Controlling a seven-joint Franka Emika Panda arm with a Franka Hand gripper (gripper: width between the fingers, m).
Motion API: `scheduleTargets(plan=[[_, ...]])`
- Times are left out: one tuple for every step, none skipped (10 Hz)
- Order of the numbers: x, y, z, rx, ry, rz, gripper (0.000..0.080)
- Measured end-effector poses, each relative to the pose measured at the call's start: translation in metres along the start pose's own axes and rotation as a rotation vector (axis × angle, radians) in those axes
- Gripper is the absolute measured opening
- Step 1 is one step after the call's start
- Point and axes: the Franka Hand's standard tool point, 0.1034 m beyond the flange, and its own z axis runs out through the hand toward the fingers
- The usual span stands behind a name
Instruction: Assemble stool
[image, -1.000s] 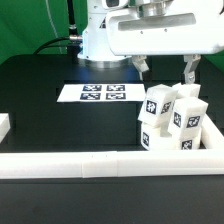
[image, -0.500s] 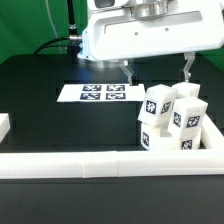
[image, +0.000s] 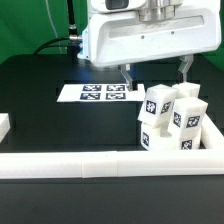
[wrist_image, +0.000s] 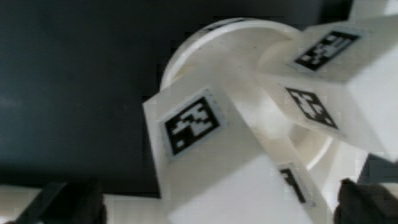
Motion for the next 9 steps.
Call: scheduleTargets(plan=[[-0.0001,0.0006,0.0001,-0.002,-0.001,-0.025,0.065],[0.0001,-0.0005,0.002,-0.03,-0.011,-0.131,0.065],[0.0027,-0.0051,0.003,-0.056,-0.009,-0.22,0.065],[0.0012,-0.0015,0.0044,-0.057,-0.014,-0.239,0.065],[0.0,0.0003,0.0068,-0.058,-0.018,-0.232,0.065],[-0.0013,-0.0001,0.0099,-0.058,-0.024,-0.231,0.065],[-0.0013,0.0014,0.0097,-0.058,-0.025,-0.229,0.0525],[-0.0012,0.0045,0.009,-0.058,-0.024,-0.223,0.0385],[-0.0012,0.0045,0.0091,-0.058,-0.024,-0.221,0.0334]])
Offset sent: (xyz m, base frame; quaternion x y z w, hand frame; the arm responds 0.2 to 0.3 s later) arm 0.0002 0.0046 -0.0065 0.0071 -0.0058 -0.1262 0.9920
